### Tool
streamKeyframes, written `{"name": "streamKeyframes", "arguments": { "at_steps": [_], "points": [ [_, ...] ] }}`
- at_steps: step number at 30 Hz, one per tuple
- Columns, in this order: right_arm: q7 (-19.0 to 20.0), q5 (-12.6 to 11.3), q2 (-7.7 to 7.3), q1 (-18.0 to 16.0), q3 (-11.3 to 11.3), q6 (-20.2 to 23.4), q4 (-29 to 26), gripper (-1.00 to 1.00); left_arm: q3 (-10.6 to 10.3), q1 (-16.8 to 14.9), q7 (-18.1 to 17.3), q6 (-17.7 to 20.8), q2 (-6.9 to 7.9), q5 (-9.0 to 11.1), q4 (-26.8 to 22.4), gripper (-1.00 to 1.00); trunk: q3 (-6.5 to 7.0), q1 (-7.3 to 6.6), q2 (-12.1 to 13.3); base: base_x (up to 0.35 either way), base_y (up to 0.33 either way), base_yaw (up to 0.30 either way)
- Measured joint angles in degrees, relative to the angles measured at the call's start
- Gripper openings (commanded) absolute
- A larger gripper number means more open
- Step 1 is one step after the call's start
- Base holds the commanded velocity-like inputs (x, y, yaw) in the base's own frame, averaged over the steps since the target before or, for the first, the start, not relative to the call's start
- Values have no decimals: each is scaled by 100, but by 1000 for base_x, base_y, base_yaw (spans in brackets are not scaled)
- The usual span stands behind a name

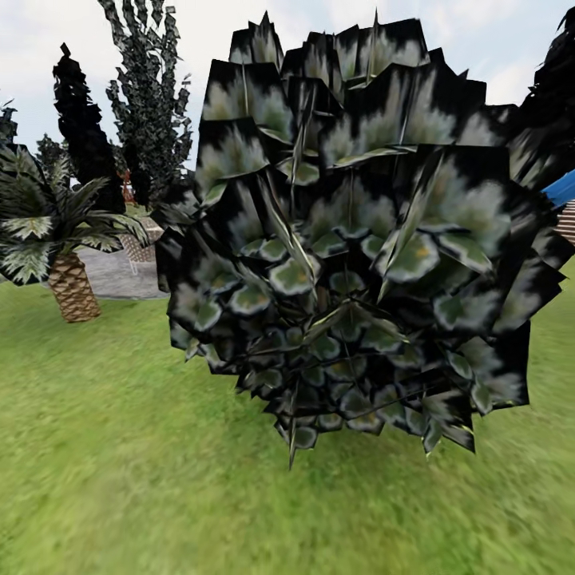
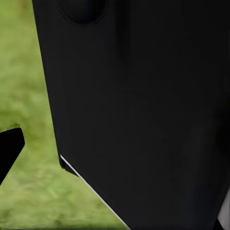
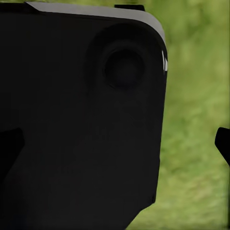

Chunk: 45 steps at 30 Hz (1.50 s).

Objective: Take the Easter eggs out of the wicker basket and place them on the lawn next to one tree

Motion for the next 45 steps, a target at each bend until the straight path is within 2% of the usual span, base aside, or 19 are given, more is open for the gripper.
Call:
{"name": "streamKeyframes", "arguments": {
  "at_steps": [7, 45],
  "points": [
    [-70, 10, 1, 0, 0, -8, 0, 100, 3, 0, 0, -3, 5, 0, -5, 100, 0, -3, 0, -140, 0, 300],
    [-106, 1, 1, 0, 0, -8, 0, 100, -3, 0, 0, -5, 0, 0, 0, 100, 0, -4, 0, -1, 0, 300]
  ]
}}
